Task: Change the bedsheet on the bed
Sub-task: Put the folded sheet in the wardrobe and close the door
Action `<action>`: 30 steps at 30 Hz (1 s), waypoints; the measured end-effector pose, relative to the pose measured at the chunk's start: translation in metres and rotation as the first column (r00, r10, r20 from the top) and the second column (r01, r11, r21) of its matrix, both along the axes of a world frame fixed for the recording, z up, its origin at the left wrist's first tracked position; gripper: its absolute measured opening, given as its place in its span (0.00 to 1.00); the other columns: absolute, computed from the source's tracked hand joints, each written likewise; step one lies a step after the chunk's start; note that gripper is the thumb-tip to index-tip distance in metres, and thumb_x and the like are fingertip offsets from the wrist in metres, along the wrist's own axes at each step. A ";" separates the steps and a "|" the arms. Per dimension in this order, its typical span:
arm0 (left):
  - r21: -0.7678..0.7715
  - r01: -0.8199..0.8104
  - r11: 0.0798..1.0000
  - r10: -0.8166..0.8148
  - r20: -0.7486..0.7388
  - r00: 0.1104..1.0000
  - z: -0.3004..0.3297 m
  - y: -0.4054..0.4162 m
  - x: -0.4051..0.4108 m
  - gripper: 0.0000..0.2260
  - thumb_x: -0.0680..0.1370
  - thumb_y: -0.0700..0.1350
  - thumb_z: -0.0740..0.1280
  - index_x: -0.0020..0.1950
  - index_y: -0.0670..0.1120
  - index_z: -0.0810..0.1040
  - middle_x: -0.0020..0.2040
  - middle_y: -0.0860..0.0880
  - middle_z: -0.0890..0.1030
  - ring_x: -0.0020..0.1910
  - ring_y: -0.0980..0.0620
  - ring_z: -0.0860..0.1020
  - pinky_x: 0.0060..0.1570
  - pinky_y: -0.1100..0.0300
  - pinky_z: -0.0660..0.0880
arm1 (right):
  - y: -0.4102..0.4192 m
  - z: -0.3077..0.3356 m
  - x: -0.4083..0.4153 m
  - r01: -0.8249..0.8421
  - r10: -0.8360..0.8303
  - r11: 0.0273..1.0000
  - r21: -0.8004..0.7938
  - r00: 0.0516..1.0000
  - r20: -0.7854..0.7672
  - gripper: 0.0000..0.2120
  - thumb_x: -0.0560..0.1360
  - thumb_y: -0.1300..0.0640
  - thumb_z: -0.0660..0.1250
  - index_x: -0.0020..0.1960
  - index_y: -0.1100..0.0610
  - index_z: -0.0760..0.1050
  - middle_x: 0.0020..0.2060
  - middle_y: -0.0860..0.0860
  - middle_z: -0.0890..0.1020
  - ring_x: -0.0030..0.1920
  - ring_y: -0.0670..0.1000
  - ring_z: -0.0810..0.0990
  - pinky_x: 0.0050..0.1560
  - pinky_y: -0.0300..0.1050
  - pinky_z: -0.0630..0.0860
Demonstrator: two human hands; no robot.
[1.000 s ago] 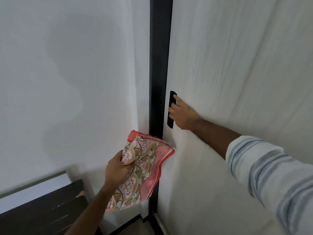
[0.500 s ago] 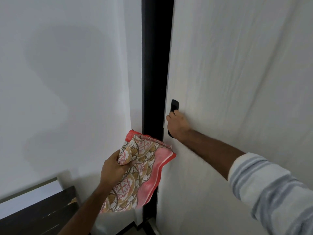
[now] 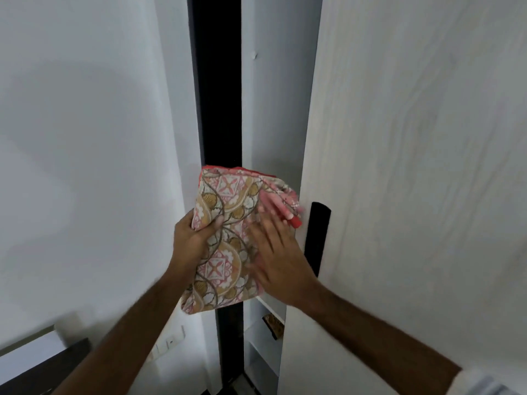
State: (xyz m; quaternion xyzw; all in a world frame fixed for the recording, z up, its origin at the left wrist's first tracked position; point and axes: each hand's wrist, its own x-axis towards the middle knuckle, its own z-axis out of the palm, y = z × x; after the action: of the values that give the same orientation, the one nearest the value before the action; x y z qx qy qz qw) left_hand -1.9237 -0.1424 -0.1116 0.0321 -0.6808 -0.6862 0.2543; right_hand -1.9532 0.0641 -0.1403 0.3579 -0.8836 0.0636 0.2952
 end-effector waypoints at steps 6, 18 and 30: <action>0.089 0.329 0.940 -0.322 -0.089 0.943 0.043 0.027 -0.045 0.13 0.79 0.42 0.69 0.64 0.45 0.79 0.57 0.46 0.86 0.55 0.44 0.84 0.49 0.55 0.82 | -0.015 0.011 -0.012 0.155 -0.154 0.973 -0.170 0.988 0.016 0.35 0.82 0.40 0.54 0.82 0.55 0.47 0.81 0.56 0.44 0.80 0.56 0.40 0.78 0.64 0.50; -0.600 0.223 0.768 -0.261 0.025 0.965 0.062 0.095 -0.274 0.29 0.75 0.45 0.75 0.74 0.44 0.69 0.68 0.44 0.76 0.65 0.44 0.76 0.62 0.51 0.74 | 0.051 0.021 -0.156 0.655 -0.629 0.755 -0.035 0.738 0.246 0.39 0.77 0.30 0.34 0.81 0.47 0.50 0.81 0.54 0.46 0.80 0.60 0.39 0.76 0.68 0.40; -0.984 0.174 -0.033 -0.434 0.171 0.884 -0.081 0.109 -0.300 0.30 0.83 0.60 0.40 0.82 0.50 0.57 0.81 0.48 0.61 0.81 0.48 0.57 0.79 0.39 0.51 | 0.086 -0.051 -0.221 0.718 -0.558 0.696 -0.004 0.545 0.625 0.42 0.75 0.26 0.40 0.81 0.50 0.51 0.81 0.55 0.49 0.80 0.61 0.44 0.77 0.66 0.49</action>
State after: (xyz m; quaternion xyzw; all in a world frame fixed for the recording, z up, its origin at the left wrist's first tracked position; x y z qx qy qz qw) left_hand -2.2237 -0.0335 -0.1926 -0.3672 -0.9212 -0.0662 0.1101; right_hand -2.1737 0.1497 -0.1909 -0.0712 -0.9809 0.1715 0.0577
